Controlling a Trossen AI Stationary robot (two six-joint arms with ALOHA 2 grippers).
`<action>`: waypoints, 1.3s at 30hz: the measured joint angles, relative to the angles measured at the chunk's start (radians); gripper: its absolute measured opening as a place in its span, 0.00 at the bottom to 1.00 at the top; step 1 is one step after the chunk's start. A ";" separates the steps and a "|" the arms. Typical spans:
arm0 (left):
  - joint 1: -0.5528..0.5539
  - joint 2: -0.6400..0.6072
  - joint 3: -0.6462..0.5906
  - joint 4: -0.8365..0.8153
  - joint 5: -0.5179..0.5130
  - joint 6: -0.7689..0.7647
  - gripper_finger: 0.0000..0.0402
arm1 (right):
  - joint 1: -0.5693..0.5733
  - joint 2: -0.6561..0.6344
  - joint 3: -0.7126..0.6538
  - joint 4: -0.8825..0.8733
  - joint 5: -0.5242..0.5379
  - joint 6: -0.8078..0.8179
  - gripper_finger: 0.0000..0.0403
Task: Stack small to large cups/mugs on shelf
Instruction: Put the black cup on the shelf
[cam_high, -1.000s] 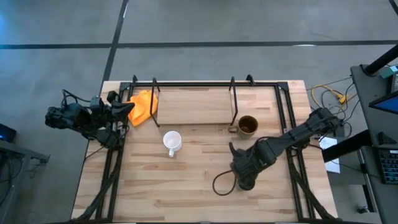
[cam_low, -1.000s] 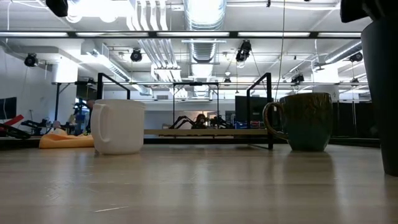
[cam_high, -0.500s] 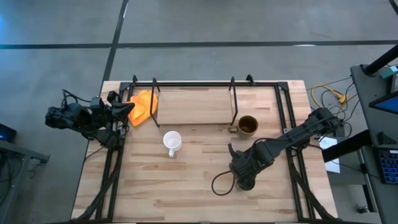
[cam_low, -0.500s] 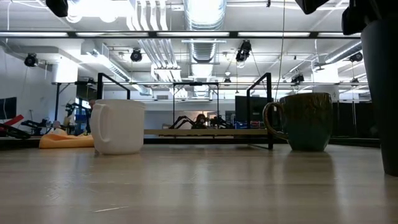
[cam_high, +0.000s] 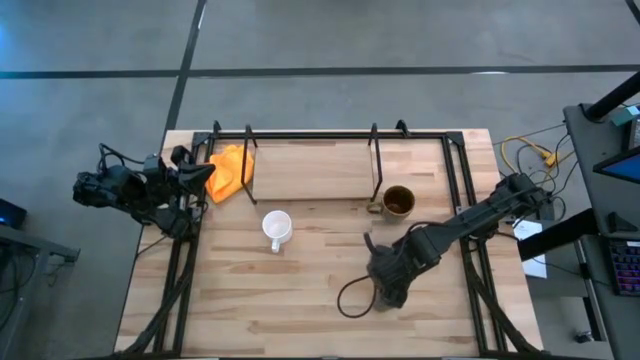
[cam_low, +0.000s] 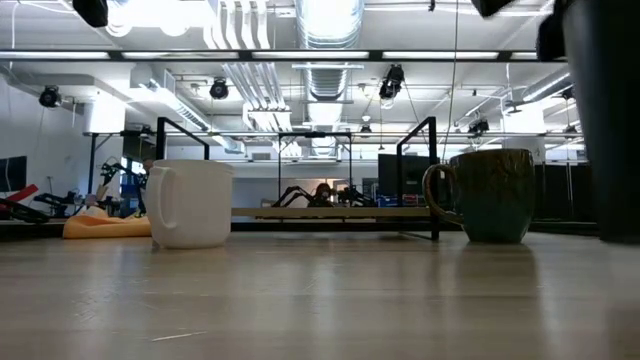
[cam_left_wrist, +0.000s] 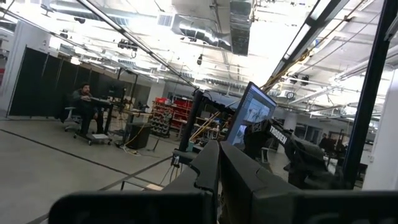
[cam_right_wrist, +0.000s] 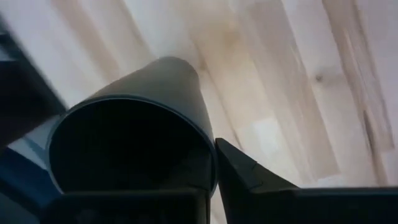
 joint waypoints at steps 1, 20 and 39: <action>0.000 -0.001 0.000 0.000 0.000 0.001 0.00 | -0.005 0.000 0.025 -0.004 0.010 -0.018 0.03; 0.000 -0.001 0.000 0.000 0.000 -0.002 0.00 | -0.494 -0.001 0.538 -0.118 0.515 -0.764 0.02; 0.000 0.007 -0.001 -0.002 -0.003 -0.007 0.00 | -0.855 0.197 0.518 -0.183 0.323 -1.378 0.02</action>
